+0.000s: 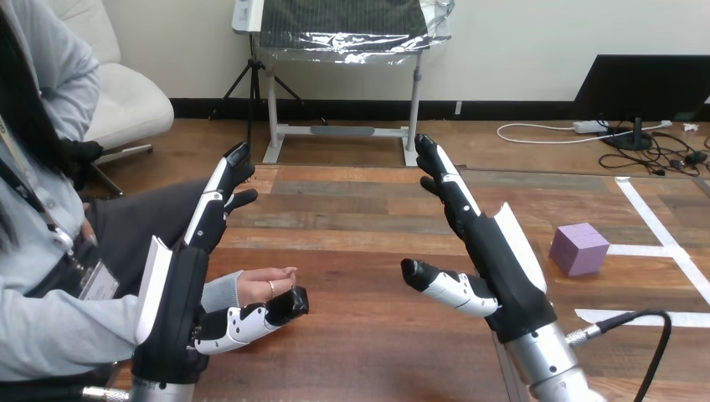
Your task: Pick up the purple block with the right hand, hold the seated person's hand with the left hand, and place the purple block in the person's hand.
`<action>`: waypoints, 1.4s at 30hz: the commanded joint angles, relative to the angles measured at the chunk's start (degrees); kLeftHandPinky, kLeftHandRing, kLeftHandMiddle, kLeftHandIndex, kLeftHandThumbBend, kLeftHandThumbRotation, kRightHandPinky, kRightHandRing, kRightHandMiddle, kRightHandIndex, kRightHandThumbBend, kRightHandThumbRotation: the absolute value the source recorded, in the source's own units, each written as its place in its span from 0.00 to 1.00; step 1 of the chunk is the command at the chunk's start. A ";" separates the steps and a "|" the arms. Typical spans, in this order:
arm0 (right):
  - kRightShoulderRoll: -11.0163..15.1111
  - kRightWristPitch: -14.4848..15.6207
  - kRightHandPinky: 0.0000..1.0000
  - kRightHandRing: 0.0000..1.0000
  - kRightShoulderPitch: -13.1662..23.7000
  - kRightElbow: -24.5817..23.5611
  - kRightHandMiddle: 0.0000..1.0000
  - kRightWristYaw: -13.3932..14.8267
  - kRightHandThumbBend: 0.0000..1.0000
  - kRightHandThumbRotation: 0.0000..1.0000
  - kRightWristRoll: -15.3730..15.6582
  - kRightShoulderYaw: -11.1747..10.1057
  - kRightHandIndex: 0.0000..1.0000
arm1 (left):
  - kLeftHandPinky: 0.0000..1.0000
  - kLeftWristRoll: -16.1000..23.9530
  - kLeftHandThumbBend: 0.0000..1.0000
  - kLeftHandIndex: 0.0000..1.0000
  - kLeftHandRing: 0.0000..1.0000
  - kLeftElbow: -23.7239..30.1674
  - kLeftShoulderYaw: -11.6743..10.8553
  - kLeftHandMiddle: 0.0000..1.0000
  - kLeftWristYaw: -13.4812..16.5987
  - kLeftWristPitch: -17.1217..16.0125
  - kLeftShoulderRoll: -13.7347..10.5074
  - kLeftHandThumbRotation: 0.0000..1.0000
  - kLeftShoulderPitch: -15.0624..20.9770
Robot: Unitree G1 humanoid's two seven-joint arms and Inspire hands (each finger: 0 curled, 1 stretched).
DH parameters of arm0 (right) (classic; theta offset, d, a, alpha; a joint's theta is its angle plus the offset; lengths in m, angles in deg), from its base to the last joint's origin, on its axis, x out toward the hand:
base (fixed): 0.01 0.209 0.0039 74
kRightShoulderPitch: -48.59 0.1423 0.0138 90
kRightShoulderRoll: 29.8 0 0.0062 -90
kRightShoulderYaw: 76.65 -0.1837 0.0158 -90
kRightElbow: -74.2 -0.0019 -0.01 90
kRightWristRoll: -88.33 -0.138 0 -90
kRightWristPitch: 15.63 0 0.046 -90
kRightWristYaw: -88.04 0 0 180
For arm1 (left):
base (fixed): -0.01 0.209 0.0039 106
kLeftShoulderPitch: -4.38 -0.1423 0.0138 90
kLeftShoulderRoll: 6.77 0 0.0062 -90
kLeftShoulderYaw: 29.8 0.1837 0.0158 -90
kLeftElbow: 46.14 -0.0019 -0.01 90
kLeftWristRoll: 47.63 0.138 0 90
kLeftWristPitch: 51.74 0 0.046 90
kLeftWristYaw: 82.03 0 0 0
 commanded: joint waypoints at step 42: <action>14.71 10.22 1.00 1.00 15.86 -2.13 1.00 5.99 1.00 0.91 12.32 -1.69 1.00 | 0.83 2.50 1.00 0.95 0.92 -1.02 -1.27 0.95 2.28 -0.13 0.20 0.83 3.49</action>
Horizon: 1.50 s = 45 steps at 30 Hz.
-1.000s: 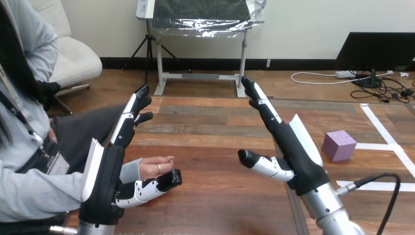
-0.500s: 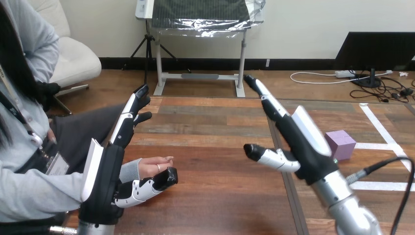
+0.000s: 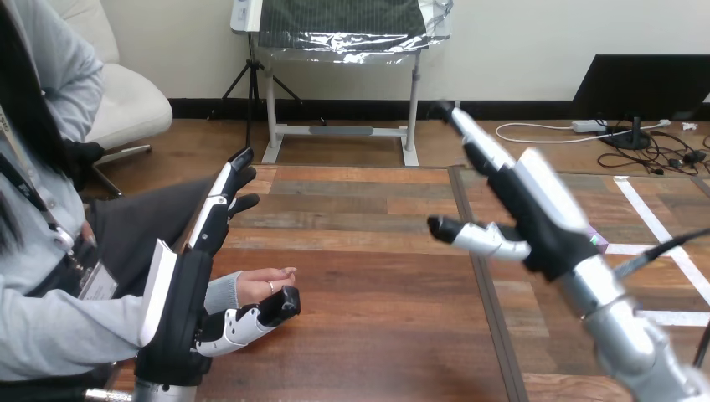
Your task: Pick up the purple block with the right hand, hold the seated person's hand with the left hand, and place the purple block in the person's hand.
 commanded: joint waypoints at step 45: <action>15.37 10.23 1.00 1.00 23.60 25.86 1.00 10.10 1.00 0.73 9.76 6.29 1.00 | 0.84 -0.21 1.00 0.95 0.93 0.08 -0.77 0.96 0.58 -0.62 0.26 0.82 3.86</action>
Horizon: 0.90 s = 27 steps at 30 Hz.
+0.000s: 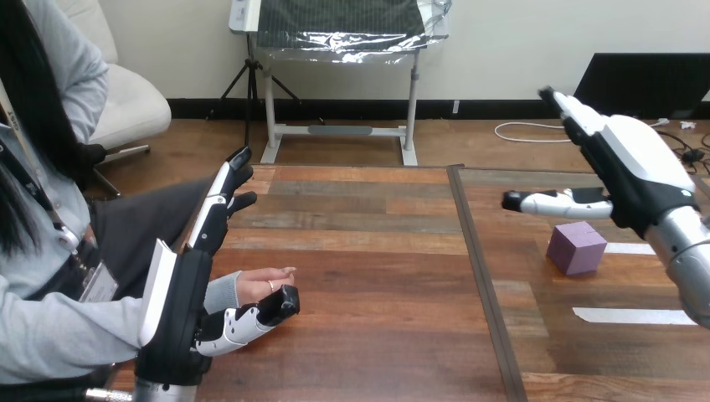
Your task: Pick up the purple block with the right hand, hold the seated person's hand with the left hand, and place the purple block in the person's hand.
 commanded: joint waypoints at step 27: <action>2.56 7.33 0.96 1.00 7.99 5.28 1.00 0.05 1.00 0.67 -0.90 1.01 0.99 | 0.84 -1.32 1.00 0.95 0.93 0.12 -0.46 0.96 -0.19 -1.33 0.37 0.80 3.76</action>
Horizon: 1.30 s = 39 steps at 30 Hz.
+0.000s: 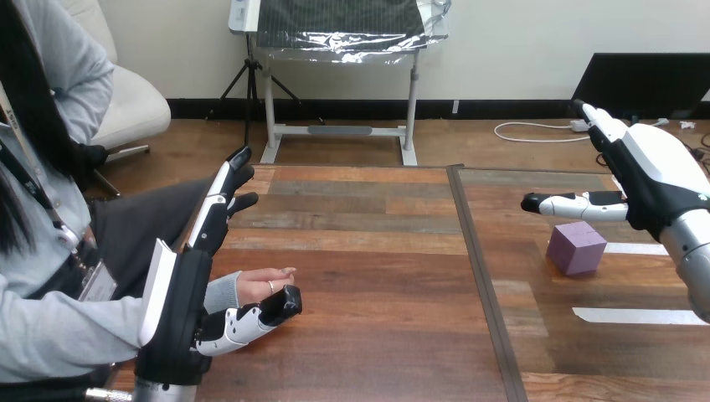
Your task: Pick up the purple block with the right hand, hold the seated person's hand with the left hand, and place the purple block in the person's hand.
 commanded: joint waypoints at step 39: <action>1.28 10.85 0.88 0.94 3.23 2.88 0.94 -2.48 1.00 0.61 -2.19 -0.27 0.93 | 0.87 -8.77 1.00 0.96 0.95 0.39 0.06 0.98 -6.62 -2.99 0.84 0.76 2.18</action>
